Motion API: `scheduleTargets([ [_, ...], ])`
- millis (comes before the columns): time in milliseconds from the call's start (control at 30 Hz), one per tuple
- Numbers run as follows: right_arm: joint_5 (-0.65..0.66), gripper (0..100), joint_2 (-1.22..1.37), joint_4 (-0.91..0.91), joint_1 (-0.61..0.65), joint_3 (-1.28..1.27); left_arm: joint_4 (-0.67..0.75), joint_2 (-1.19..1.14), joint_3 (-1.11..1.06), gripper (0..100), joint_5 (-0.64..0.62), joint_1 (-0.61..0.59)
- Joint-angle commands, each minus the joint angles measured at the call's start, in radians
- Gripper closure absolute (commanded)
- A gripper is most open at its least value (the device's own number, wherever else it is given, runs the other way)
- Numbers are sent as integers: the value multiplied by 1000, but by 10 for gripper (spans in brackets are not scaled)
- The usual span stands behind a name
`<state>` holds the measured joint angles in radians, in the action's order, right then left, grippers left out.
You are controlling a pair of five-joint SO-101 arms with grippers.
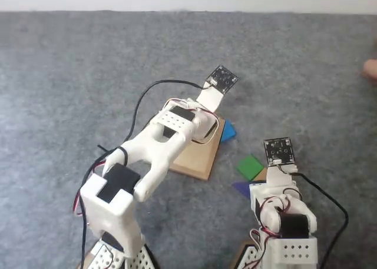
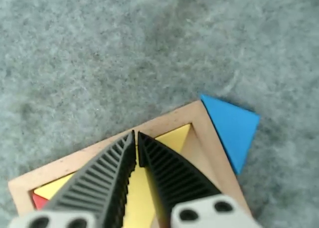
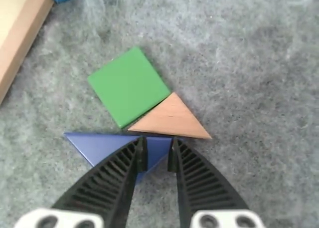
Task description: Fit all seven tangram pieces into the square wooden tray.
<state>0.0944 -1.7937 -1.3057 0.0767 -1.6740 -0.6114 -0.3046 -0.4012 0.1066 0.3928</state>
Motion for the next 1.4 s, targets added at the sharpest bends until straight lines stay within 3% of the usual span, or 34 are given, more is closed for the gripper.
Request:
scheduleTargets([
  [0,12,923,-22,-4,10,-9,-11,6,38,988,-12,-9],
  [1367,11,923,-22,-5,107,-9,-12,6,22,989,44,-3],
])
